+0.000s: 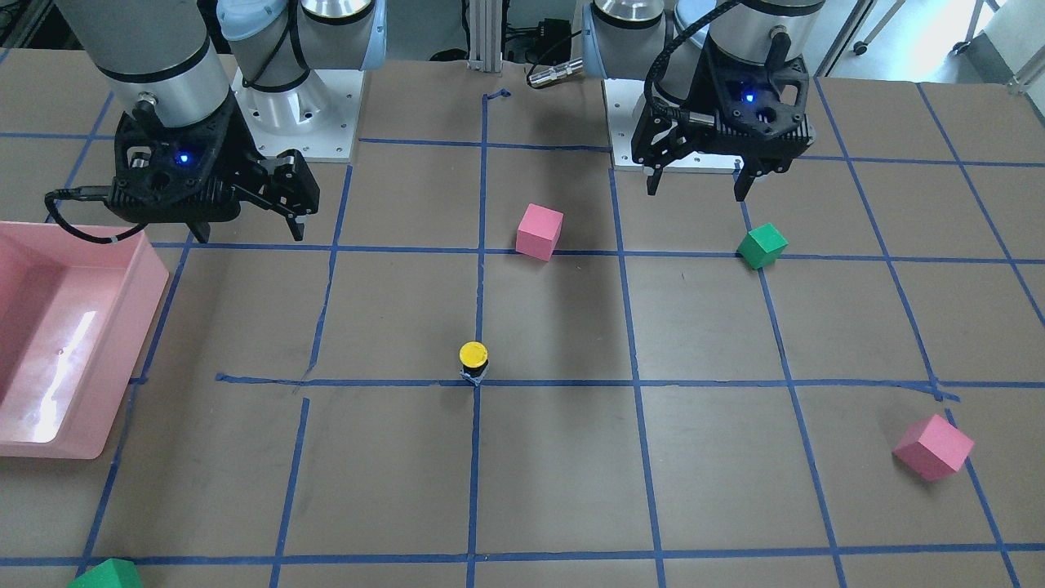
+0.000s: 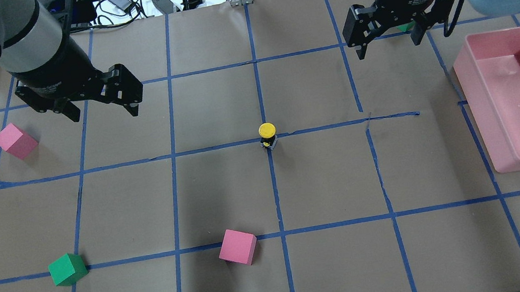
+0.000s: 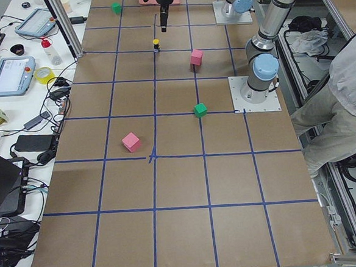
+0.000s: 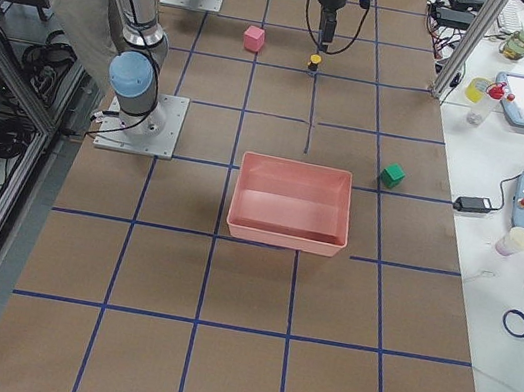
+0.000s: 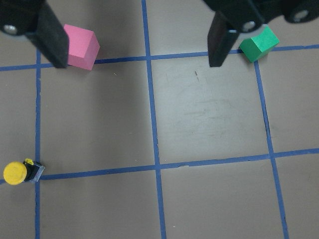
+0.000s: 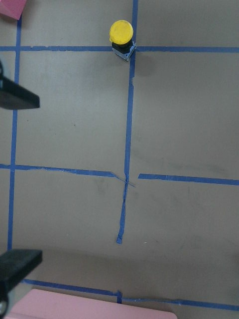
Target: Align button upright
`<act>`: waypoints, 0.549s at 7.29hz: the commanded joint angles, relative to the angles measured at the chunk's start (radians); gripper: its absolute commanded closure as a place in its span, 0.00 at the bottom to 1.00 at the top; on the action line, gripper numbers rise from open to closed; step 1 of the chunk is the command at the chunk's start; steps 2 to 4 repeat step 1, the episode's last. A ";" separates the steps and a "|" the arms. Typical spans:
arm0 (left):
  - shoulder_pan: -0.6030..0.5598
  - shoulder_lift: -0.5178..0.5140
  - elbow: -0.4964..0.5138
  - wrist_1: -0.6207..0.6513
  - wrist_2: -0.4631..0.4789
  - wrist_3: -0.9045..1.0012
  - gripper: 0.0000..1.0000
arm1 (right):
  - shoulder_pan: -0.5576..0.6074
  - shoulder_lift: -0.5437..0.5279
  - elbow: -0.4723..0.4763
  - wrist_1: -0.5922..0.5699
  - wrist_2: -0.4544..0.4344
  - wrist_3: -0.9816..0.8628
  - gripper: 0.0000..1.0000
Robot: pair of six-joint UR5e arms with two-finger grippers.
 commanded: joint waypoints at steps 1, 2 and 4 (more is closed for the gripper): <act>0.006 0.000 0.000 0.002 0.000 0.008 0.00 | 0.000 0.000 0.000 -0.001 0.000 0.002 0.00; 0.006 0.000 0.000 0.002 0.000 0.008 0.00 | 0.000 0.000 0.000 -0.001 0.000 0.002 0.00; 0.006 0.000 0.000 0.002 0.000 0.008 0.00 | 0.000 0.000 0.000 -0.001 0.000 0.002 0.00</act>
